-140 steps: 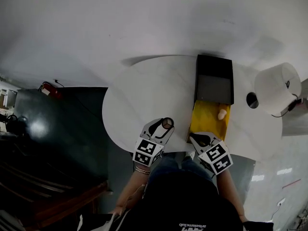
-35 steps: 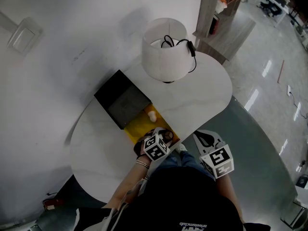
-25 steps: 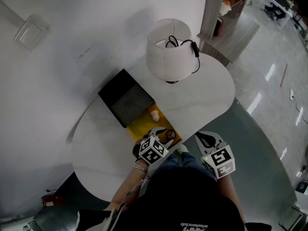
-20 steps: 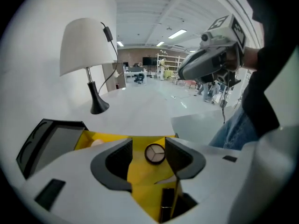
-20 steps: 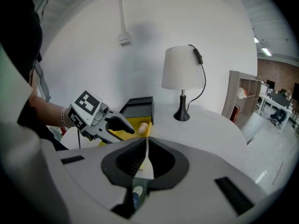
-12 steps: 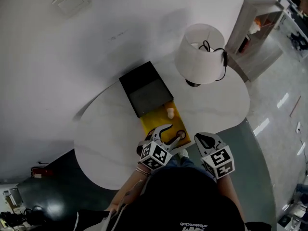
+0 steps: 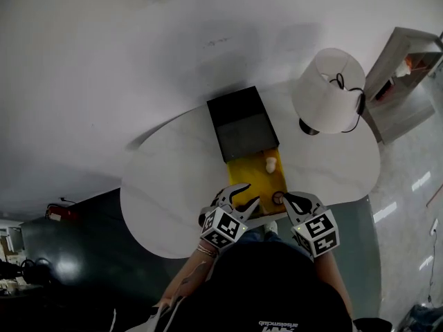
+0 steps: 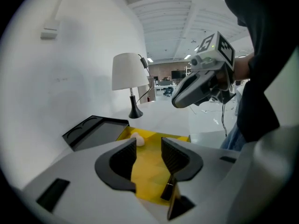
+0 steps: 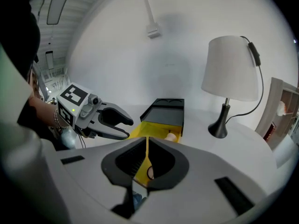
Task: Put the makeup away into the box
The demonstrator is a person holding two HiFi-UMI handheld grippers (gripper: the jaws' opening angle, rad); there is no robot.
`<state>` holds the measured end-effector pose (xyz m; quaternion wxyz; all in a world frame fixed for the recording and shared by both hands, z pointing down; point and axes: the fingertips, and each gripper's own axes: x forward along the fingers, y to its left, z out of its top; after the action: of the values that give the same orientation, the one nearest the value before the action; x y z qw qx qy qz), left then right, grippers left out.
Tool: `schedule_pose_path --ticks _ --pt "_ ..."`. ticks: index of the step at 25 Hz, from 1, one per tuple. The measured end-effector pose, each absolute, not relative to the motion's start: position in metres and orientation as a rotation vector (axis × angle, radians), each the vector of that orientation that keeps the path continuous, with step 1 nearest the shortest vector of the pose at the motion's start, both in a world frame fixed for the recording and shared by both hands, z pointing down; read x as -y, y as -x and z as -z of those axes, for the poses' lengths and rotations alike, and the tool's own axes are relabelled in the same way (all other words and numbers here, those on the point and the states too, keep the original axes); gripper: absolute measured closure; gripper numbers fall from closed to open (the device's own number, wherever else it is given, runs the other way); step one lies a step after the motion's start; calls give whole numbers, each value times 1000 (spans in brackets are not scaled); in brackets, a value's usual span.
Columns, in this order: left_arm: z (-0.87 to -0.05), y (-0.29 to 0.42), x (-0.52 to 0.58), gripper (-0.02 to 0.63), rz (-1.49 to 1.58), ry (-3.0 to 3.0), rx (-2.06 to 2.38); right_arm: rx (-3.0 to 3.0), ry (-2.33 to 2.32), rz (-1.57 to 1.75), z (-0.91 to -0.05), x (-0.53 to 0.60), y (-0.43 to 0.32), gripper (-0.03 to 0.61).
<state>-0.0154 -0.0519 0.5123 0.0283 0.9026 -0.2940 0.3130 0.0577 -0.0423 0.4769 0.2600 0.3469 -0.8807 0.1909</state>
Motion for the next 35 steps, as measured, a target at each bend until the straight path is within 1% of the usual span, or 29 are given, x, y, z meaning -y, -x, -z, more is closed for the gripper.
schedule_pose_path --ticks 9,12,15,20,26,31,35 --pt "-495 51 48 537 -864 -2696 1152 2437 -792 -471 -485 55 -33 548" --pt "-493 68 43 572 -918 -2639 1220 2457 -747 -452 -484 61 -26 548" --pt "-489 85 39 591 -957 -2589 1273 2478 -718 -424 -477 71 -23 548" --pt "-471 124 41 595 -901 -2483 1455 2521 -707 -300 -453 98 -21 548" --pt "-429 184 46 595 -839 -2373 1722 2622 -734 -26 -394 127 -11 548" --pt "-382 226 41 595 -723 -2308 1949 2717 -745 116 -345 136 2 548" --pt "-351 246 34 597 -593 -2275 2098 2757 -777 211 -317 141 4 548"
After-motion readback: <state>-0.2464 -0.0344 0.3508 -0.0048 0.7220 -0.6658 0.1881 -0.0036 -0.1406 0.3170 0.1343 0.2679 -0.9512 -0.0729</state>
